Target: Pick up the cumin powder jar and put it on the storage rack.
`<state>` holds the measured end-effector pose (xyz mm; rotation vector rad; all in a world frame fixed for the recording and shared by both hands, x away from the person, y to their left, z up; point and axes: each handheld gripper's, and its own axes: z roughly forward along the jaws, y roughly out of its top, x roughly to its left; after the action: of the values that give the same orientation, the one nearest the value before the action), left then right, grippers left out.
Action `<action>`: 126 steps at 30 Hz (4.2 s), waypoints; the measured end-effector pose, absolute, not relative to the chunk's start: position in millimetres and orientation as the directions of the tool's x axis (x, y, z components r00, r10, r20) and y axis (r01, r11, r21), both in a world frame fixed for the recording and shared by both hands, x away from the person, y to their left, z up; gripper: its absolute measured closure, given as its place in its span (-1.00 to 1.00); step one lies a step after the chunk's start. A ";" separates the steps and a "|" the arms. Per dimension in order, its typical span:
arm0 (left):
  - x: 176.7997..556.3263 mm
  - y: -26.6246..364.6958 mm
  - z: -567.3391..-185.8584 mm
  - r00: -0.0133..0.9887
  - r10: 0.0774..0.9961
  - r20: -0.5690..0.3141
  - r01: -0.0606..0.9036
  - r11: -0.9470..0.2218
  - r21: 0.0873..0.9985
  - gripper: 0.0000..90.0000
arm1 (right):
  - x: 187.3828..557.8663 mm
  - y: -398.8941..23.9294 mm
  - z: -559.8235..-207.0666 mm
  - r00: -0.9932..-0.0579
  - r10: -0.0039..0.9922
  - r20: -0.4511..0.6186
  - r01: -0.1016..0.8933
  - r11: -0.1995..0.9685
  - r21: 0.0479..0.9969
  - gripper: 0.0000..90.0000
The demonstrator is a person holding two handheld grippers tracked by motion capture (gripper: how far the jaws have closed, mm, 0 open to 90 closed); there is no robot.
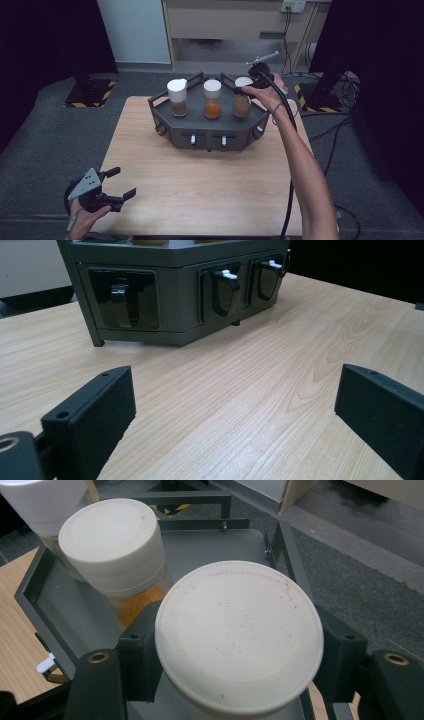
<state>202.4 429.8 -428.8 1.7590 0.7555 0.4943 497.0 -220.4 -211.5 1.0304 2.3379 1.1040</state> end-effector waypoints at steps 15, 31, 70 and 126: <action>202.2 430.0 -428.7 0.710 0.704 -0.038 0.243 -0.194 0.951 -0.96 | 509.2 -215.7 -218.8 -0.661 0.750 -0.005 0.496 0.442 0.748 -0.24; 202.6 429.1 -427.7 0.715 0.698 -0.032 0.239 -0.202 0.950 -0.96 | 472.2 -243.7 -222.8 -0.609 0.793 0.009 0.399 0.296 0.868 -0.84; 203.4 425.1 -427.4 0.716 0.698 -0.033 0.247 -0.208 0.946 -0.96 | 283.0 -378.2 -168.6 -0.642 0.762 -0.087 0.092 0.190 0.978 -0.97; 200.4 424.6 -427.3 0.709 0.705 -0.028 0.240 -0.203 0.949 -0.96 | 189.4 -369.2 -379.4 -0.596 0.798 -0.091 0.099 0.186 0.978 -0.92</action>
<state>200.4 424.6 -427.3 1.7685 0.7513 0.5049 189.4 -369.2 -379.4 0.8413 1.8485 1.4540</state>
